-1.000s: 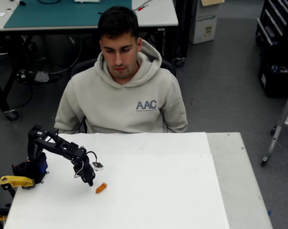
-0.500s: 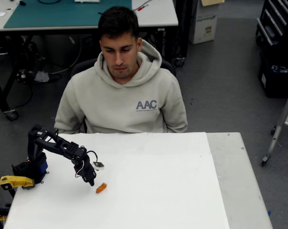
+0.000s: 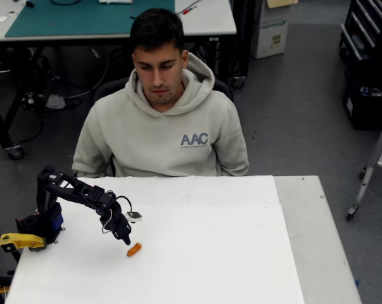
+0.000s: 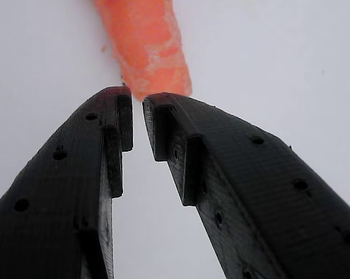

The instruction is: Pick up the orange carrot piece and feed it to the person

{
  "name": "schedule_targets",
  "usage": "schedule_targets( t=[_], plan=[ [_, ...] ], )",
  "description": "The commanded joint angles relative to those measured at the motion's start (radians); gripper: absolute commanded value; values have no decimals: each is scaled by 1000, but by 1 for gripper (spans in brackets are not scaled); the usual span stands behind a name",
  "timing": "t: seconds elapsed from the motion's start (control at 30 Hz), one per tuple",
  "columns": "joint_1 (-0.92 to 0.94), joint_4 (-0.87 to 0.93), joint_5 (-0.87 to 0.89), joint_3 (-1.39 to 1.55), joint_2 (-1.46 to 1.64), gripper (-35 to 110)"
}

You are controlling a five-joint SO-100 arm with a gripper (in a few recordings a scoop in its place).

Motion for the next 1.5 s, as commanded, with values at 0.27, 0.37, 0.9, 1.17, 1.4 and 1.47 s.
schedule_targets(
  t=[0.27,0.37,0.9,1.17,1.4,1.47],
  plan=[
    [12,6,-38,-67,32,3],
    [12,6,-95,-67,32,11],
    [11,8,-143,-69,31,28],
    [11,8,-143,-69,28,27],
    [11,8,-140,-86,-58,27],
    [11,8,-141,-86,-77,27]
  ],
)
